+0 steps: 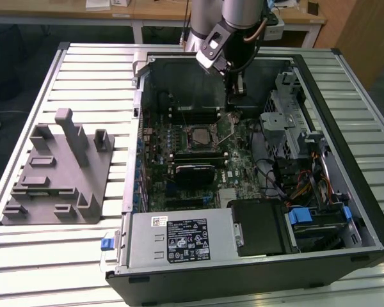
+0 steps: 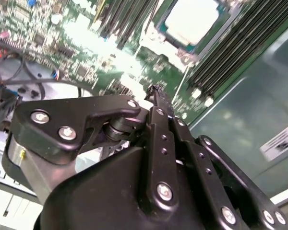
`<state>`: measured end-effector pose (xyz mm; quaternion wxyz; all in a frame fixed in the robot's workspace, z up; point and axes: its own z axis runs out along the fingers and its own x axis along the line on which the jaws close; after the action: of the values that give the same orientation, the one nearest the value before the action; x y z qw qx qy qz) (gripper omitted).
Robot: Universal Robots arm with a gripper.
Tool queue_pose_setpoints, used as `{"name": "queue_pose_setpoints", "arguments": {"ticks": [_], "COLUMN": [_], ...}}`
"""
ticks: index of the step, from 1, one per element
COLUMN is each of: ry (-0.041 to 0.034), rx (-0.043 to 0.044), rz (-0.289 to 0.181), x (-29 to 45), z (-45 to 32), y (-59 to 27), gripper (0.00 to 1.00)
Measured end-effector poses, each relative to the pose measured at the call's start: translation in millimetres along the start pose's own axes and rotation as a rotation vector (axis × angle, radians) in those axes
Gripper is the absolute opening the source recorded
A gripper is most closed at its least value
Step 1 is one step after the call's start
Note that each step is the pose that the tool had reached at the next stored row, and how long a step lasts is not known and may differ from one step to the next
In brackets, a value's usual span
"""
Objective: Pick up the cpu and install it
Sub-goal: 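Close the cpu cover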
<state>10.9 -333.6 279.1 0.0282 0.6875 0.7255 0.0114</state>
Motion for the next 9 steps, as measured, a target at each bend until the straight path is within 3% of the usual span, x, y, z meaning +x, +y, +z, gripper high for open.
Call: {"name": "queue_pose_setpoints", "arguments": {"ticks": [9], "ry": [0.0001], "rx": [0.0013], "rz": [0.000], "x": [0.8], "z": [1.9], "y": [23.4], "gripper": [0.11]}}
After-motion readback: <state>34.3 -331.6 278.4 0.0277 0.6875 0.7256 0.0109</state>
